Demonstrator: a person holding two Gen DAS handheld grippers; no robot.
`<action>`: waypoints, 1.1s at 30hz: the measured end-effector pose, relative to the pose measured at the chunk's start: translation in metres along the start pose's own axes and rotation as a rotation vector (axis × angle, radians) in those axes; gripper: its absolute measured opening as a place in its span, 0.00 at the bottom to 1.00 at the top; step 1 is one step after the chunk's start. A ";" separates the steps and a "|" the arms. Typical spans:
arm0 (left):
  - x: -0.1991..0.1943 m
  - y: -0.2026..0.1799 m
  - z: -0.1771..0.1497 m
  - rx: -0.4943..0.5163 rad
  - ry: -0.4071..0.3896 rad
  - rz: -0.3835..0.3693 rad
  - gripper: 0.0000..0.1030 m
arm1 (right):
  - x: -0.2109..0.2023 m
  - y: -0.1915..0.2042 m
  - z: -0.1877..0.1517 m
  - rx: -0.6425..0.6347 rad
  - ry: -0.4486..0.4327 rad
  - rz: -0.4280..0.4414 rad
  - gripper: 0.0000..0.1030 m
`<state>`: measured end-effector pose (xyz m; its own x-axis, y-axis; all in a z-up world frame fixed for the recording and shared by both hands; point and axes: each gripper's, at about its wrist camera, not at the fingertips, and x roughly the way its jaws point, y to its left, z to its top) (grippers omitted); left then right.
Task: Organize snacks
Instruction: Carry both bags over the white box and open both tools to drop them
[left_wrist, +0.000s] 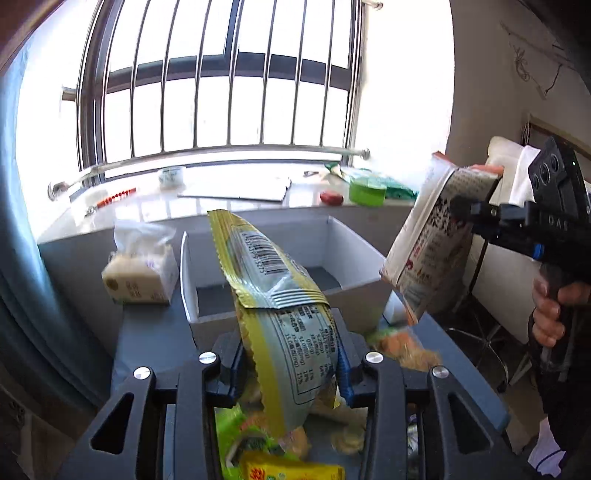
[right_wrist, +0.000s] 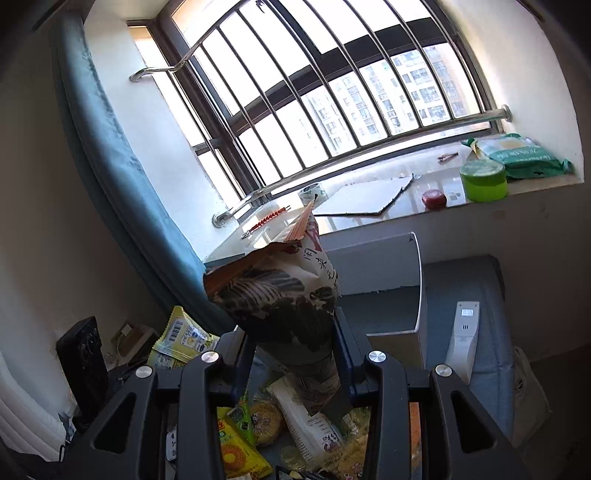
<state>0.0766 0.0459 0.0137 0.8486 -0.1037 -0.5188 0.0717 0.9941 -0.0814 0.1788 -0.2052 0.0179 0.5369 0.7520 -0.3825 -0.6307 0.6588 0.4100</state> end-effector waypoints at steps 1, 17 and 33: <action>0.007 0.004 0.012 -0.007 -0.015 0.001 0.41 | 0.006 0.001 0.007 -0.015 -0.008 -0.009 0.41; 0.162 0.067 0.082 -0.168 0.181 0.183 0.92 | 0.136 -0.042 0.093 0.024 0.090 -0.150 0.85; 0.022 0.057 0.040 -0.088 0.000 0.110 1.00 | 0.074 -0.006 0.055 -0.048 0.063 -0.118 1.00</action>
<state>0.1204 0.1021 0.0319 0.8487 0.0056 -0.5289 -0.0679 0.9928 -0.0984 0.2533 -0.1519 0.0325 0.5732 0.6658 -0.4776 -0.5923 0.7394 0.3200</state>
